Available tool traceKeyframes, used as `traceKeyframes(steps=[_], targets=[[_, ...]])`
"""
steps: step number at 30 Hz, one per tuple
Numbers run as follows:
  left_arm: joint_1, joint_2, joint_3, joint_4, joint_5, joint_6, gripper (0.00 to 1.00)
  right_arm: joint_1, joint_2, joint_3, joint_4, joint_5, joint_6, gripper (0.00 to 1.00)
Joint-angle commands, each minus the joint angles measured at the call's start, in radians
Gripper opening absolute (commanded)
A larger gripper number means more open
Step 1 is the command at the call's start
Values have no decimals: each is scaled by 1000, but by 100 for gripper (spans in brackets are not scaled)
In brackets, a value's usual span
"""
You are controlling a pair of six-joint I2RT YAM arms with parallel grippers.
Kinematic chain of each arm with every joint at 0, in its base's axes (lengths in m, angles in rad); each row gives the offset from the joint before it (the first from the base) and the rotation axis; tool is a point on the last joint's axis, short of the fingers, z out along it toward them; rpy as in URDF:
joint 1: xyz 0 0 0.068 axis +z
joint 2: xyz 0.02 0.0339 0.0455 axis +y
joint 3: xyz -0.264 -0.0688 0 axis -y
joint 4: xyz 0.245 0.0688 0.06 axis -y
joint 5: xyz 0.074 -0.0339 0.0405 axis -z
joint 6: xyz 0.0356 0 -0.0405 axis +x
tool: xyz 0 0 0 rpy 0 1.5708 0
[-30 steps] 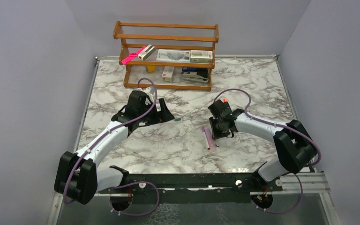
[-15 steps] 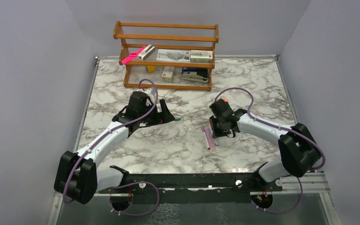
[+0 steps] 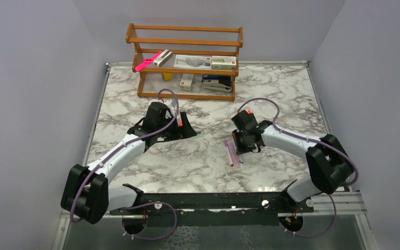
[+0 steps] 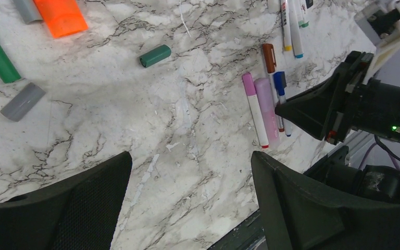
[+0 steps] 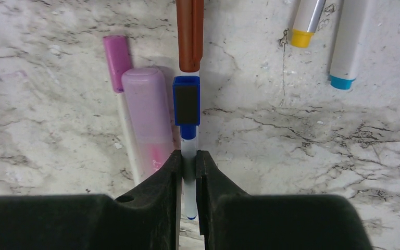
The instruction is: Open the pen caps
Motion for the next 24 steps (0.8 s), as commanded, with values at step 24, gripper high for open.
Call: traceKeyframes(steps=[24], targets=[[-63,-20,9,15,-39,-34,88,5,-7,-15,29,-17,-9,15]])
